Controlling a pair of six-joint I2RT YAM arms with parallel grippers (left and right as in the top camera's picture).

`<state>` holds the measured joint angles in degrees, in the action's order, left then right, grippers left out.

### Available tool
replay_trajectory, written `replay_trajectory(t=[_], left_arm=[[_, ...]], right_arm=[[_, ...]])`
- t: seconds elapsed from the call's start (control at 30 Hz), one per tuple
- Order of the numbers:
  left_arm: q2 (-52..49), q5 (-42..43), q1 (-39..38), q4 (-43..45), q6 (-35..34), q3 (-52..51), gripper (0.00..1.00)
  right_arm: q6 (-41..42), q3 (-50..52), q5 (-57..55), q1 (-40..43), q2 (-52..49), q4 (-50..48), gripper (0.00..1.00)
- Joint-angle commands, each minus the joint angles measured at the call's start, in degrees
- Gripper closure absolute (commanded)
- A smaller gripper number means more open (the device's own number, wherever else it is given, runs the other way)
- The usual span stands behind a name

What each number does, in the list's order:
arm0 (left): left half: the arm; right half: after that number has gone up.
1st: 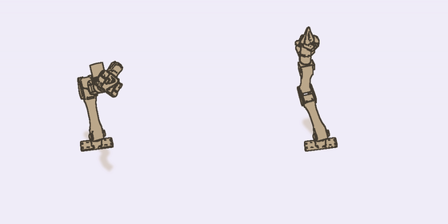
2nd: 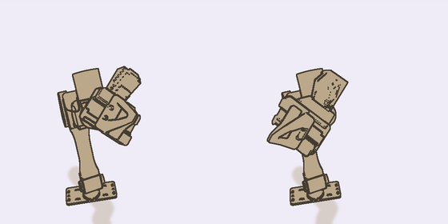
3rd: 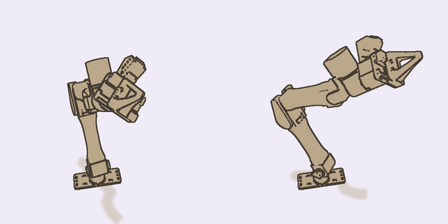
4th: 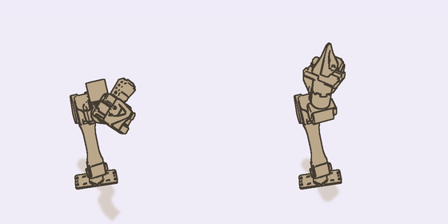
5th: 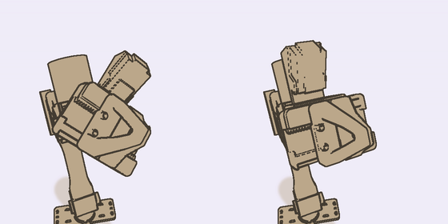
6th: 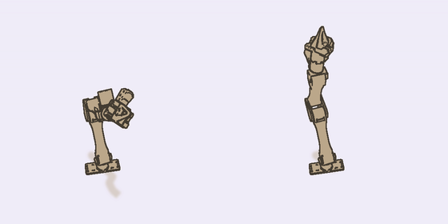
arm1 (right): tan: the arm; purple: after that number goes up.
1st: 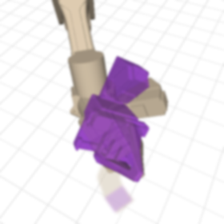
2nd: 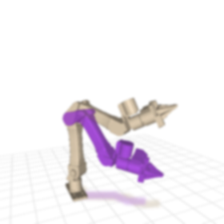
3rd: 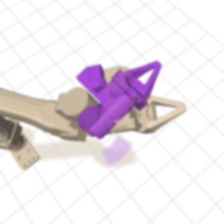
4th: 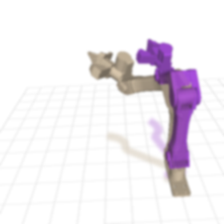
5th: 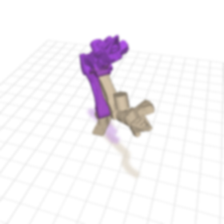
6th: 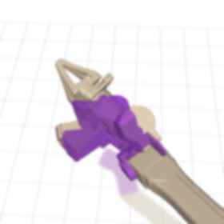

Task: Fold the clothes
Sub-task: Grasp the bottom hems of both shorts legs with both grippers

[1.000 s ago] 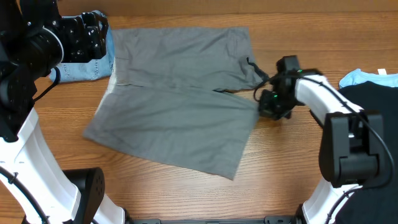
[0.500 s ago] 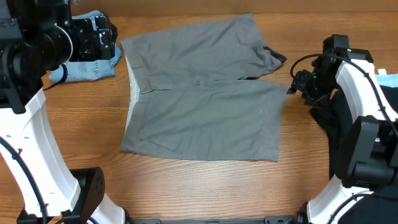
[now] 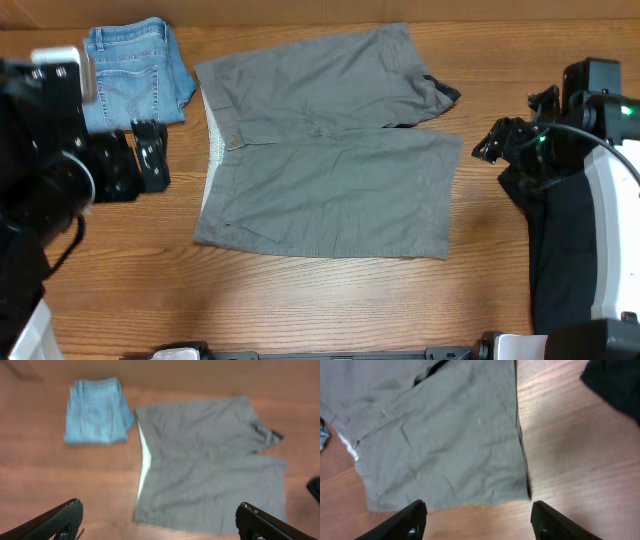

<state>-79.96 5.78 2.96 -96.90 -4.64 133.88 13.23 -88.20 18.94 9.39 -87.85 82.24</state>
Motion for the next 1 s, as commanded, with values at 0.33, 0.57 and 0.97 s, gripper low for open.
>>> replay_trajectory(t=[0.33, 0.57, 0.97], left_arm=[[-0.9, -2.1, -0.3, 6.4, -5.3, -44.4, 0.0], [-6.2, -1.6, -0.3, 14.3, -6.4, -58.3, 0.0], [-10.6, -1.9, -0.3, 15.8, -6.7, -59.3, 0.0]], right_arm=[[5.8, 26.6, 0.3, 0.0, -0.5, -9.2, 0.24], [9.6, 43.2, 8.3, 0.0, -0.5, -24.1, 0.29], [13.4, 48.4, 12.6, 0.5, 0.0, -34.0, 0.96]])
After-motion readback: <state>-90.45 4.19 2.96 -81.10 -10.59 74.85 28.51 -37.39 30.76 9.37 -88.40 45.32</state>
